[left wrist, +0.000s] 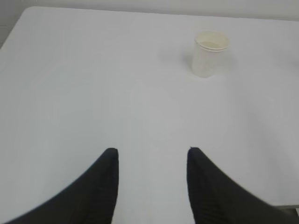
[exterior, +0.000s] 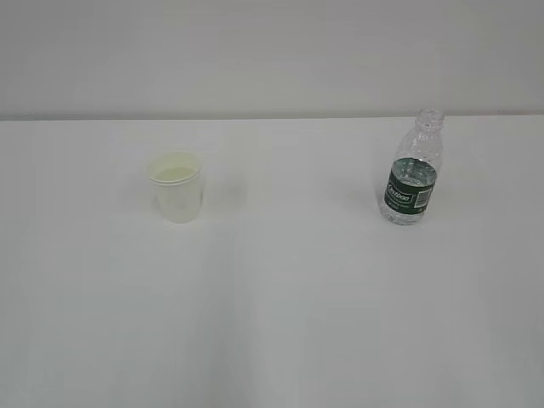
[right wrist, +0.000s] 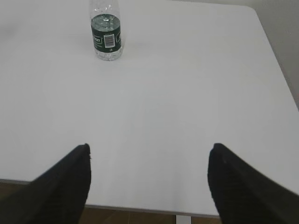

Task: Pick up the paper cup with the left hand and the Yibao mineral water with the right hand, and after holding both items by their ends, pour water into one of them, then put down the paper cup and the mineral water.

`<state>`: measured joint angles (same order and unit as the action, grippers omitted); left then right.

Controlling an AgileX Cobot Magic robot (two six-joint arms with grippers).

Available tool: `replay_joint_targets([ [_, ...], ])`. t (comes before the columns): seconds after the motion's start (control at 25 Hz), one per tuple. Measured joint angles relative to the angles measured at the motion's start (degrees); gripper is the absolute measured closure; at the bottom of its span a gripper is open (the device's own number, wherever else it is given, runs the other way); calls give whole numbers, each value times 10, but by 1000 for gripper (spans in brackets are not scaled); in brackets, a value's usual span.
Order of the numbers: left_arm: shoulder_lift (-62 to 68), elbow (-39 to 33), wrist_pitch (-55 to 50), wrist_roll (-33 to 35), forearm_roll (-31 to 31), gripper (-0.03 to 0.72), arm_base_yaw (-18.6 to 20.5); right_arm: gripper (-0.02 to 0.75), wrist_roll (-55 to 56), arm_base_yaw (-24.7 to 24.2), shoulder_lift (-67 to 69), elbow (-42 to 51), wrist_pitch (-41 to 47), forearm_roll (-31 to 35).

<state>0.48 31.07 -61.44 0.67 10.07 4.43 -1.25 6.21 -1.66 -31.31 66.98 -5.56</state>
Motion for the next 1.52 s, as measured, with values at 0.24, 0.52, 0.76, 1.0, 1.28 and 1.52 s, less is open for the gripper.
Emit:
replay_joint_targets([
  [0.24, 0, -3, -1, 1, -6, 340, 0, 149, 0, 0, 0, 16, -3, 0],
  [0.52, 0, -7, -6, 1, -6, 340, 0, 149, 0, 0, 0, 20, -5, 0],
  [0.76, 0, -9, -7, 1, -6, 341, 0, 149, 0, 0, 0, 20, -7, 0],
  [1.0, 0, -10, -8, 1, -5, 342, 0, 149, 0, 0, 0, 20, -7, 0],
  [1.28, 0, -10, -9, 1, -5, 347, 0, 149, 0, 0, 0, 20, -7, 0],
  [1.52, 0, -10, -9, 2, -5, 347, 0, 149, 0, 0, 0, 20, -7, 0],
])
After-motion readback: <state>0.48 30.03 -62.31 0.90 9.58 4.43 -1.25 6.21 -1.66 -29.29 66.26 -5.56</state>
